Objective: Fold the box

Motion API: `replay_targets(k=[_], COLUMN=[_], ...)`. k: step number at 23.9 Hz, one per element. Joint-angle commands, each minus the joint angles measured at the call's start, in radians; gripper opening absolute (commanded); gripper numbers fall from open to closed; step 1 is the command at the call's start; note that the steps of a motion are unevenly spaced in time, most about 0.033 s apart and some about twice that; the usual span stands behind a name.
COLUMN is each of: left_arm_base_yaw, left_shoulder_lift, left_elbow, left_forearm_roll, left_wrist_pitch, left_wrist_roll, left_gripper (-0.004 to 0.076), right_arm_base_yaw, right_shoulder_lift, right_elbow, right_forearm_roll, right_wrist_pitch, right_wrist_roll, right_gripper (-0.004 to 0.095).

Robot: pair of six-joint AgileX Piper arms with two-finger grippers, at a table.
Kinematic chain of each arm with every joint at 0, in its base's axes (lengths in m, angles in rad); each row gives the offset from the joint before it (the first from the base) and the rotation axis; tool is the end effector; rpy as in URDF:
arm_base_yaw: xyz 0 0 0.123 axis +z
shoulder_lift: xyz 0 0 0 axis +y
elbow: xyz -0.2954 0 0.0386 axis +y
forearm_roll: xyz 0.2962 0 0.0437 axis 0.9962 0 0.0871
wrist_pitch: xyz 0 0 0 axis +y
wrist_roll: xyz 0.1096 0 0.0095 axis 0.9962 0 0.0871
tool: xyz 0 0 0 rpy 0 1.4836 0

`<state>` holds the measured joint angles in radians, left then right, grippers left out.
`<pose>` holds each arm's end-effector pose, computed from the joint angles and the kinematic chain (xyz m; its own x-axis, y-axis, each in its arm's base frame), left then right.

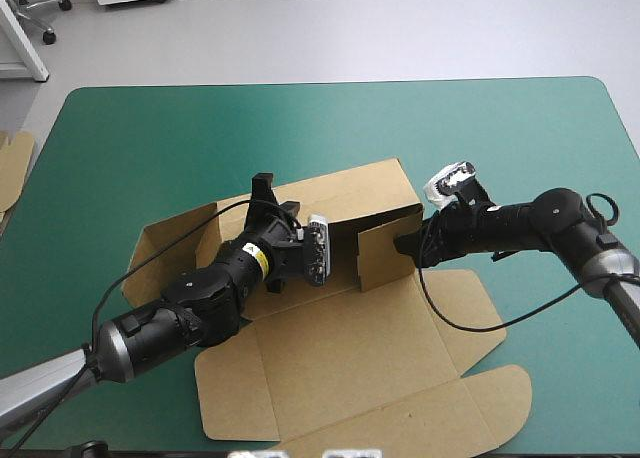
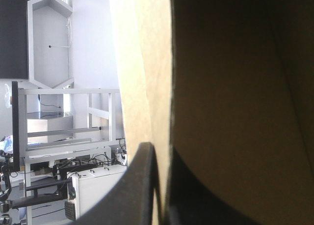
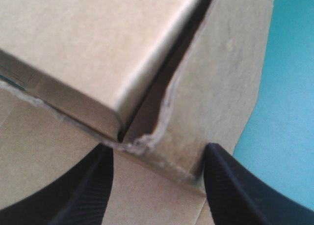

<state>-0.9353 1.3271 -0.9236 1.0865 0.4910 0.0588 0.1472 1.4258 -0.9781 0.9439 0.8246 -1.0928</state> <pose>0.2390 -0.2467 0.2897 0.3174 0.9283 -0.1937 0.5203 0.0003 0.8540 0.3213 0.1138 0.2614 -0.5882 -0.3581 -0.7251 -0.7080 0.6613 0.2477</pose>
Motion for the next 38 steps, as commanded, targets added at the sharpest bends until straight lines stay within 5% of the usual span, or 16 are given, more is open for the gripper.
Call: replay_targets(k=[1, 7, 14, 20, 25, 38], left_arm_base_yaw=[-0.009, -0.009, -0.009, -0.009, -0.007, -0.007], left_shoulder_lift=[0.005, 0.005, 0.005, 0.013, 0.052, 0.054], left_elbow=[0.004, 0.004, 0.004, 0.004, 0.004, 0.004], left_forearm_roll=[-0.099, -0.076, -0.046, -0.031, 0.321, 0.315], left_wrist_pitch=[-0.016, -0.018, -0.006, 0.002, 0.045, 0.035], left_wrist_roll=[-0.031, -0.044, -0.085, -0.111, -0.43, -0.44], left_gripper=[-0.0014, -0.0014, -0.0014, -0.0014, -0.0014, -0.0014], right_arm_base_yaw=[0.0, 0.05, 0.199, 0.199, 0.199, 0.199], right_shoulder_lift=[-0.029, -0.029, -0.029, -0.029, -0.029, -0.027], right_elbow=[-0.026, -0.026, -0.026, -0.026, -0.026, -0.026], right_forearm_roll=[0.053, 0.009, -0.166, -0.141, -0.141, -0.061], right_wrist_pitch=[-0.012, -0.034, -0.287, -0.382, -0.432, -0.491], right_wrist_roll=[0.004, 0.039, 0.182, 0.212, 0.208, 0.131], right_gripper=[0.0498, 0.0498, 0.0498, 0.0484, 0.0484, 0.0484])
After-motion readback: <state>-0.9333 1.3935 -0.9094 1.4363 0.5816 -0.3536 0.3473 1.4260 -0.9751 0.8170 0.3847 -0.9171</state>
